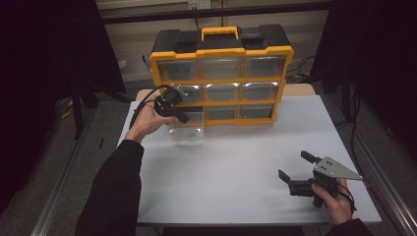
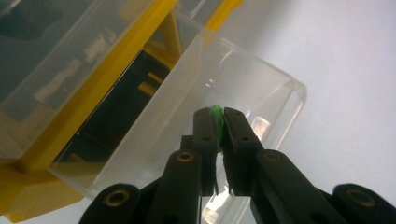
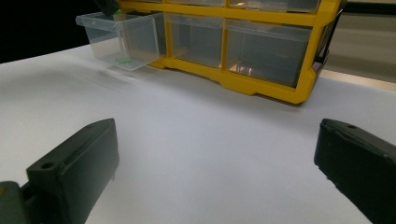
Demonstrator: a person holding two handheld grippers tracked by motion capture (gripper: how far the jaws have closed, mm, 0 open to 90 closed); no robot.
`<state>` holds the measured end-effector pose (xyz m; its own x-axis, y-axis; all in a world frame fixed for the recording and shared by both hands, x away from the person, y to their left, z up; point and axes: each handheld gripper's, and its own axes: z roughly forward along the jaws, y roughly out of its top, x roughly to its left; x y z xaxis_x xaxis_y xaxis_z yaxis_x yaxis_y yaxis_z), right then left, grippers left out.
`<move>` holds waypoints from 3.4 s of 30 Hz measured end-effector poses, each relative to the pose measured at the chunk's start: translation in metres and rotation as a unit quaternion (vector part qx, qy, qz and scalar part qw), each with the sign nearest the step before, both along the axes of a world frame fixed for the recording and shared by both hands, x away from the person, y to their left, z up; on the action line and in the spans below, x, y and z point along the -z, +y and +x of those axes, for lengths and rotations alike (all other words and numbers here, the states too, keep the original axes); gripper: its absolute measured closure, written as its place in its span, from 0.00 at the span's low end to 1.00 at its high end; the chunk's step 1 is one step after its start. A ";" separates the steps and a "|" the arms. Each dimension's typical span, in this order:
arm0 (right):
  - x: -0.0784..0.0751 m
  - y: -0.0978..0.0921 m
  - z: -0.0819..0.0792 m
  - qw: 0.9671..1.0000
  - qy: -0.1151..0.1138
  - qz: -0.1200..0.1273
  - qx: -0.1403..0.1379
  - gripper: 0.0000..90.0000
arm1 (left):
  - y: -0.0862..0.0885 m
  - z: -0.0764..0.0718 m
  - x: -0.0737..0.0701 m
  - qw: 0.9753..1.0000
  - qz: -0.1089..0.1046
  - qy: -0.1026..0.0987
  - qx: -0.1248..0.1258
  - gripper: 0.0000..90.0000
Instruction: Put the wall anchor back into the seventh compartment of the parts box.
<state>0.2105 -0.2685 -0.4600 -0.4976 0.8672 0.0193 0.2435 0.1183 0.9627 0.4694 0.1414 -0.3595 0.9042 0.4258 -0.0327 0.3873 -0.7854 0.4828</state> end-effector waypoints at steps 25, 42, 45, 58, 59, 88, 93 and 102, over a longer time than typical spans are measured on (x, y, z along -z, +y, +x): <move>0.000 0.000 0.000 1.000 0.001 0.000 -0.001 0.00 | -0.005 0.011 0.024 0.999 0.032 0.013 -0.004 0.94; 0.000 0.000 0.000 1.000 0.000 -0.001 0.001 0.00 | -0.006 0.014 0.032 0.999 0.043 0.022 -0.016 0.94; 0.000 0.000 0.000 1.000 0.001 -0.001 0.000 0.00 | -0.007 0.013 0.032 0.999 0.037 0.022 -0.022 0.93; 0.000 0.000 0.000 1.000 0.001 0.000 0.000 0.00 | -0.003 0.013 0.026 0.999 0.027 0.020 -0.025 0.89; 0.000 0.000 0.000 1.000 0.001 -0.001 0.001 0.00 | -0.003 0.011 0.025 0.999 0.024 0.022 -0.027 0.89; 0.000 0.000 -0.001 1.000 0.001 -0.001 0.001 0.00 | 0.031 -0.037 0.022 0.979 -0.147 -0.077 -0.117 0.07; 0.000 0.000 -0.001 1.000 0.002 -0.002 0.000 0.00 | 0.033 -0.050 0.022 0.977 -0.160 -0.092 -0.105 0.05; 0.000 0.000 -0.001 1.000 0.001 -0.002 0.001 0.00 | 0.037 -0.071 0.031 0.964 -0.195 -0.140 -0.111 0.04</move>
